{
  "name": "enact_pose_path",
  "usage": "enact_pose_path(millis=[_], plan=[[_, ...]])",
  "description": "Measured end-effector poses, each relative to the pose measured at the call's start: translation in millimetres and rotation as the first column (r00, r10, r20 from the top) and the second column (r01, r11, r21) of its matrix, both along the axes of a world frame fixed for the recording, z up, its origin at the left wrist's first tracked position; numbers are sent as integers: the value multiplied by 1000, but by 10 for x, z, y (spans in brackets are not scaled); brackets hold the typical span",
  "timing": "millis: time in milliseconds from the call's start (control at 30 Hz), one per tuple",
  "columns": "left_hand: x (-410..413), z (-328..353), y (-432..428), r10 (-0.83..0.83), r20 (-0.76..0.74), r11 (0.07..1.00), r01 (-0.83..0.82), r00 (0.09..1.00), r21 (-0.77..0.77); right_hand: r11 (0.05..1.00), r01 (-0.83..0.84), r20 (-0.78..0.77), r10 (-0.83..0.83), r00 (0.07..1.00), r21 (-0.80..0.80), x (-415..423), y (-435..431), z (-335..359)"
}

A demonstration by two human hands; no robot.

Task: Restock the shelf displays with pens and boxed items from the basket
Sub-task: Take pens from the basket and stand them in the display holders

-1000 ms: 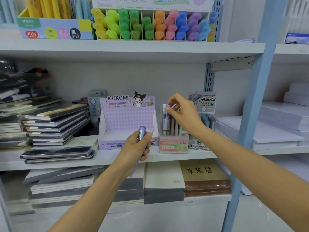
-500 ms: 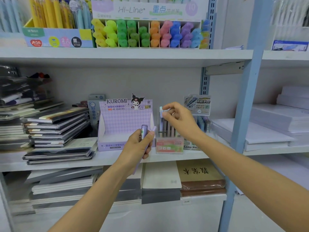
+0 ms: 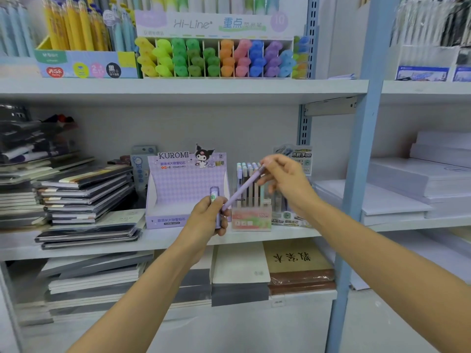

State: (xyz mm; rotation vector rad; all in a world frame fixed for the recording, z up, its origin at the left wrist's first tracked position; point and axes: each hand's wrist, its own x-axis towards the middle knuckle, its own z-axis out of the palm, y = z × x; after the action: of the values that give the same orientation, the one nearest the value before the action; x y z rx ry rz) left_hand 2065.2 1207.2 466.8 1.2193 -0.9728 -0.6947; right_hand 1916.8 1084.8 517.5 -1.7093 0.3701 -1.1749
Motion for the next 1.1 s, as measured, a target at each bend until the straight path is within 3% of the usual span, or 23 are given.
enact_pose_path(millis=[133,267,400,533,700,933,1100], plan=[[61,-23,35,-14,83,997,20,996,-73,973,188,95,-176,980,-136,-53,-181,175],[87,-46,6,-12,96,997,19,995,-76,910,296,-21,-315,949,-290,15,-331,152],[71,-71,-36,-4,32,1000,5,999,-26,870,301,-118,-372,921,-391,143,-382,10],[70,-104,-43,-36,73,999,39,997,-32,846,286,-159,-391,907,-450,250,-373,-47],[88,-123,-46,-37,104,997,44,994,-63,703,235,-253,-516,819,-671,277,-403,60],[100,-154,-67,-24,99,996,32,995,-84,776,232,-201,-417,886,-587,371,-362,-11],[114,-155,-75,-33,110,996,42,993,-77,682,317,-155,-536,830,-659,444,-377,-60]])
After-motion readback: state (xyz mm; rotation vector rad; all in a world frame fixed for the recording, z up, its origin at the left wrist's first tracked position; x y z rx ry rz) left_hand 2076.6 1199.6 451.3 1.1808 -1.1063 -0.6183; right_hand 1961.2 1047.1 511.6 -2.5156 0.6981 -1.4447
